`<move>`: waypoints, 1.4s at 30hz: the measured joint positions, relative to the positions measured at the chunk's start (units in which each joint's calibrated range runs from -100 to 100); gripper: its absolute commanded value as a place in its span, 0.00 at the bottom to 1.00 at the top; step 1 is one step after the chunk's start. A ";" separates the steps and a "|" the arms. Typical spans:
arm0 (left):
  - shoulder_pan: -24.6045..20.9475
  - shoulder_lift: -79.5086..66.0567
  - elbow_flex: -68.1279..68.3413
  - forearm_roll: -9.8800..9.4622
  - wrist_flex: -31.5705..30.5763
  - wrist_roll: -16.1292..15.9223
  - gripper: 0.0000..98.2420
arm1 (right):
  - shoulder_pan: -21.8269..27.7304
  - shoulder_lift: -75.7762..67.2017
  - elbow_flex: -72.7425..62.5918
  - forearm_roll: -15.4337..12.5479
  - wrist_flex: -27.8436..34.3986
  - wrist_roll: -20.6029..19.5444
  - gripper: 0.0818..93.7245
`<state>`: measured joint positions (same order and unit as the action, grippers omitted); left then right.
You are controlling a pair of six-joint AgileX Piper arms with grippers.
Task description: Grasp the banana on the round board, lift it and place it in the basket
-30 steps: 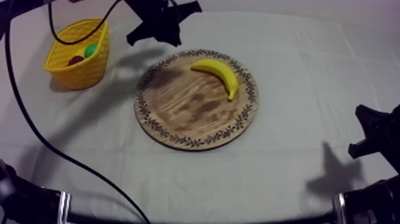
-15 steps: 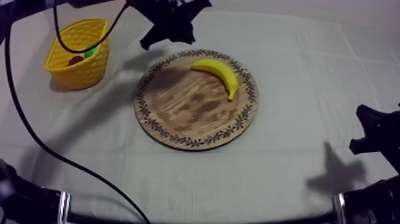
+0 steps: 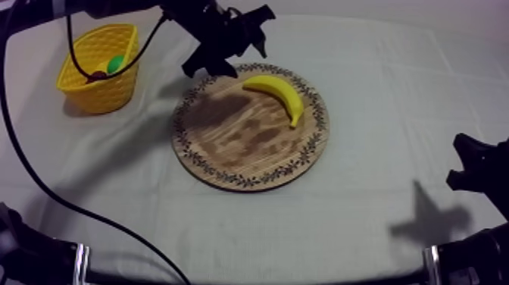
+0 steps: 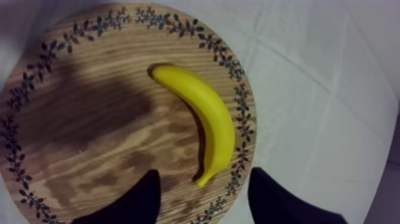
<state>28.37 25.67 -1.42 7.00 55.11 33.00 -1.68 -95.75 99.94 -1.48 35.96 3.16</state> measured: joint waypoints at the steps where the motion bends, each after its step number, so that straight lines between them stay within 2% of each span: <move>1: 0.00 -0.07 -0.06 0.19 0.00 0.17 0.72 | 0.00 0.00 0.00 0.00 0.00 -0.47 0.00; 6: -0.67 -0.06 -0.58 2.29 0.26 0.01 0.77 | 0.00 0.00 0.00 0.00 0.00 -2.78 0.00; 12: -0.96 0.00 -2.24 3.99 0.58 -0.72 0.79 | 0.00 0.00 0.00 0.00 0.00 -3.16 0.00; 18: -0.83 -0.26 -3.89 7.59 -1.38 -0.28 0.82 | 0.00 0.00 0.00 0.00 0.16 -4.99 0.00; 21: -0.66 -0.34 -2.59 10.13 -4.19 -0.70 0.85 | 0.00 0.00 0.00 0.00 0.08 -4.41 0.00; 24: -0.32 -0.06 -1.70 12.64 -6.38 -1.28 0.86 | 0.00 0.00 0.00 0.00 0.08 -2.28 0.00; 26: 0.05 0.44 -1.57 13.55 -7.17 -1.08 0.86 | 0.00 0.00 0.00 0.00 0.01 -0.12 0.00; 30: 0.76 1.40 -1.01 13.82 -8.44 -0.25 0.85 | 0.00 0.00 0.00 0.00 -0.06 5.53 0.00; 32: 1.14 1.89 -0.96 13.22 -9.62 0.44 0.83 | 0.00 0.00 0.00 0.00 -0.06 7.30 0.00; 36: 1.71 2.85 -0.82 12.27 -10.87 2.01 0.82 | 0.00 0.00 0.00 0.00 -0.06 8.53 0.00; 42: 2.20 5.73 -2.41 11.46 -11.88 3.60 0.81 | 0.00 0.00 0.00 0.00 -0.06 7.84 0.00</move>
<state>30.57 31.40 -3.83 18.46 43.22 36.60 -1.68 -95.75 99.94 -1.48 35.89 11.01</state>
